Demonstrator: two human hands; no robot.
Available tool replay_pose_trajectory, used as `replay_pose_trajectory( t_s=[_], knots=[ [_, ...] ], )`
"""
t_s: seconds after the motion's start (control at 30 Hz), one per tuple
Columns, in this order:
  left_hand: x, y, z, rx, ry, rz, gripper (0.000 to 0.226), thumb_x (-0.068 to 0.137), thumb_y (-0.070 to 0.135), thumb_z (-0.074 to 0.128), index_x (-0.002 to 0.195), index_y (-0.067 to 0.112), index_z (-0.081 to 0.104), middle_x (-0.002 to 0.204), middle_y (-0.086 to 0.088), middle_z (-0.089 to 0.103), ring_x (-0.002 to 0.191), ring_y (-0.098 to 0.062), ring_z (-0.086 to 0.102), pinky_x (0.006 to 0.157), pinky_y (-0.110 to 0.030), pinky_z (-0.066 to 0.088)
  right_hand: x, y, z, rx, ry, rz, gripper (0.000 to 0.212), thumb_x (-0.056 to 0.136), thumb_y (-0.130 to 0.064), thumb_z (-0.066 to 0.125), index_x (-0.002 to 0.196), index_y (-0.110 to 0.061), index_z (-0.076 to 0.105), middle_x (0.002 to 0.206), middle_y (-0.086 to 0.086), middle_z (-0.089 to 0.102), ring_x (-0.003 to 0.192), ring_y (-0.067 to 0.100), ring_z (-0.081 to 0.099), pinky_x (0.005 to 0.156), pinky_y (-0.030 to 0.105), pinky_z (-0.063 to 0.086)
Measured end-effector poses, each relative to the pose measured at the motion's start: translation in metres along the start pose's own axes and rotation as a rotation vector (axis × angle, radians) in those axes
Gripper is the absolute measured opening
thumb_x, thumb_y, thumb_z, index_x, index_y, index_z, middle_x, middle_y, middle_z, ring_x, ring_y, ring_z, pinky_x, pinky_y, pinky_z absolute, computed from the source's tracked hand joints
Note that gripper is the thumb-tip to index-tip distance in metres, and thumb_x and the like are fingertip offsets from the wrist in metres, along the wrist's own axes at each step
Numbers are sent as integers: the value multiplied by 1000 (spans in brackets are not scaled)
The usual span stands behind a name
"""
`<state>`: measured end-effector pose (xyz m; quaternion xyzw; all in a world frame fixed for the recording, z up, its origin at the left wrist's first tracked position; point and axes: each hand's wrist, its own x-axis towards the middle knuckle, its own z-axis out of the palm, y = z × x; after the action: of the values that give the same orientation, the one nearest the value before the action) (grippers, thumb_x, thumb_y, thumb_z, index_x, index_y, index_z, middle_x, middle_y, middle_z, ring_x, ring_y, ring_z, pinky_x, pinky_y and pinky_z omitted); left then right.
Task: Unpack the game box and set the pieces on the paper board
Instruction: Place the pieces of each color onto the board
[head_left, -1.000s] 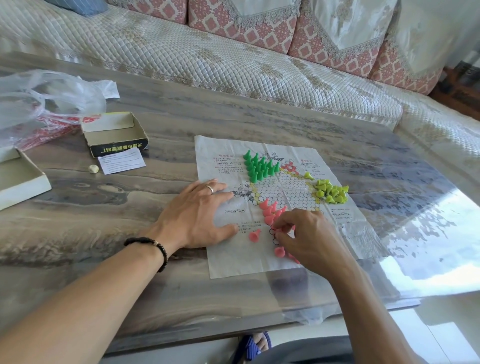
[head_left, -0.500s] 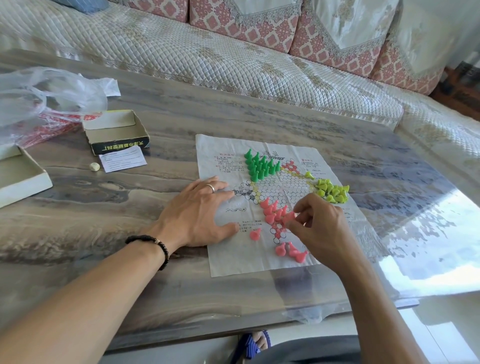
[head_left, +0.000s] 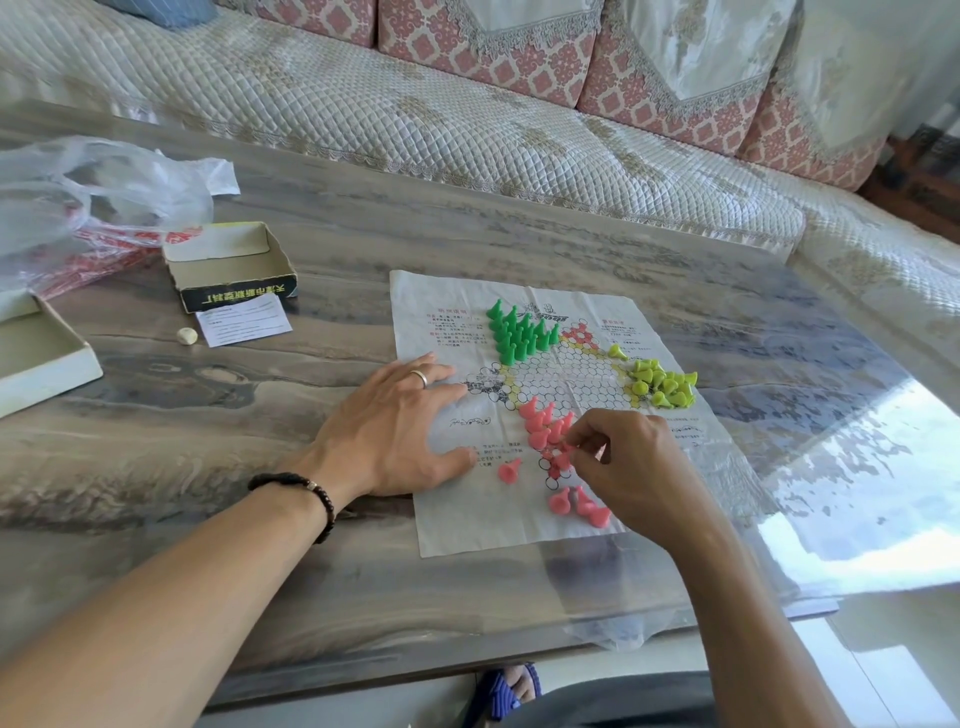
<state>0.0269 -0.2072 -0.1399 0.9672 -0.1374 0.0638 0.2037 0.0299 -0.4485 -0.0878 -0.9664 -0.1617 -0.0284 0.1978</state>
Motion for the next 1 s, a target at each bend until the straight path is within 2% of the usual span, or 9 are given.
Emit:
replay_pose_trajectory(
  t_s=[0.07,0.23,0.4,0.5,0.6,0.7,0.77,0.87,1.0],
  knots=[
    [0,0,0,1,-3,2,99,61,78,31,142,23,44,152,2,36,145,-12,18,119,-31,14,0,-1,0,-7,13,-6,13,80,-5,65,83,-16,73,71,-10,67,65,2,58,62,25,51],
    [-1,0,-1,-2,-14,1,100,60,79,30,143,24,43,153,3,34,145,-11,17,119,-30,13,2,-4,3,-22,27,-36,13,82,-5,65,85,-14,73,73,-8,67,65,-2,57,66,12,48],
    [1,0,-1,4,-20,-2,94,65,76,40,143,24,42,153,4,33,145,-10,16,119,-29,11,1,-2,0,-1,79,-37,10,81,-9,66,85,-18,66,66,-12,61,59,-1,55,54,14,44],
    [0,0,-1,14,-23,2,99,61,79,31,143,24,42,153,4,34,145,-10,17,118,-29,11,-3,2,-7,19,93,-47,11,79,-9,68,77,-18,64,63,-13,60,62,2,56,55,14,43],
    [0,0,-2,15,-12,4,99,61,79,30,142,24,44,152,3,36,145,-10,18,118,-28,12,-8,6,-15,19,39,-11,12,80,-11,66,72,-21,68,63,-13,63,66,2,57,57,12,44],
    [0,0,-1,12,-11,3,98,61,78,32,142,24,45,152,3,36,145,-11,20,118,-29,13,-16,12,-22,26,-104,45,9,79,-19,66,74,-26,69,66,-14,65,65,0,59,58,11,44],
    [0,0,-2,18,-14,3,98,61,78,31,142,24,45,152,3,36,144,-11,20,118,-29,14,-20,15,-25,31,-168,67,4,76,-26,70,77,-29,68,69,-12,66,65,1,59,60,15,46],
    [0,1,-2,19,-16,3,98,61,78,32,142,23,44,152,3,36,144,-11,20,118,-29,15,-25,18,-30,69,-220,82,11,72,-32,75,78,-29,66,68,-12,64,61,1,58,56,16,46],
    [0,0,-2,18,-16,-2,98,61,78,32,142,23,45,152,3,36,144,-11,21,118,-30,16,-27,19,-33,81,-272,101,10,75,-19,73,69,-24,67,57,-10,60,51,-1,53,53,16,45]
  ],
)
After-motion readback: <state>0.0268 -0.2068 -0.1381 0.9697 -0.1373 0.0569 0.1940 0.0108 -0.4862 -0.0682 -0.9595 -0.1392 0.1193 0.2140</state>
